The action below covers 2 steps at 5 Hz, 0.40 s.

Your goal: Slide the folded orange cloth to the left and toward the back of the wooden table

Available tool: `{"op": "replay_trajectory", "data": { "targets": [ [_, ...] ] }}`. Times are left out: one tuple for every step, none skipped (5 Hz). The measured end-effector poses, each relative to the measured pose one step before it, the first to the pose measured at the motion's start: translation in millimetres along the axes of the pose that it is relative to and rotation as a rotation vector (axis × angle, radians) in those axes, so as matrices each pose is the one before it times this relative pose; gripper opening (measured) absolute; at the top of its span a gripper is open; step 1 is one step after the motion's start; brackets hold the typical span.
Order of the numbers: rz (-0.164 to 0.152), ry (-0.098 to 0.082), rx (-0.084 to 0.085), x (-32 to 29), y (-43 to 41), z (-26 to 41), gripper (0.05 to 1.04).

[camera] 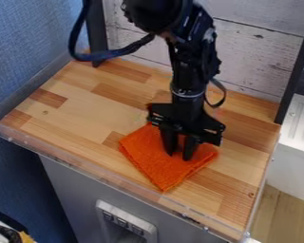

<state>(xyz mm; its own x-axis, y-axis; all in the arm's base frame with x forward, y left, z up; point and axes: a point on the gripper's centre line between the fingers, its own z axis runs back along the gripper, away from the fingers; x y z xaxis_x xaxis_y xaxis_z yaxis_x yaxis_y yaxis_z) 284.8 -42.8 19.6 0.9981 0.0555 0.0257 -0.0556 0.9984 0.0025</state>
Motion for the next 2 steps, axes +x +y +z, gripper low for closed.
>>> {"op": "replay_trajectory", "data": {
  "targets": [
    [0.0015, 0.0015, 0.0006, 0.46, 3.51, -0.03, 0.157],
    [0.0042, 0.0115, -0.0016, 0.59, 13.48, -0.09, 0.065]
  ]
}}
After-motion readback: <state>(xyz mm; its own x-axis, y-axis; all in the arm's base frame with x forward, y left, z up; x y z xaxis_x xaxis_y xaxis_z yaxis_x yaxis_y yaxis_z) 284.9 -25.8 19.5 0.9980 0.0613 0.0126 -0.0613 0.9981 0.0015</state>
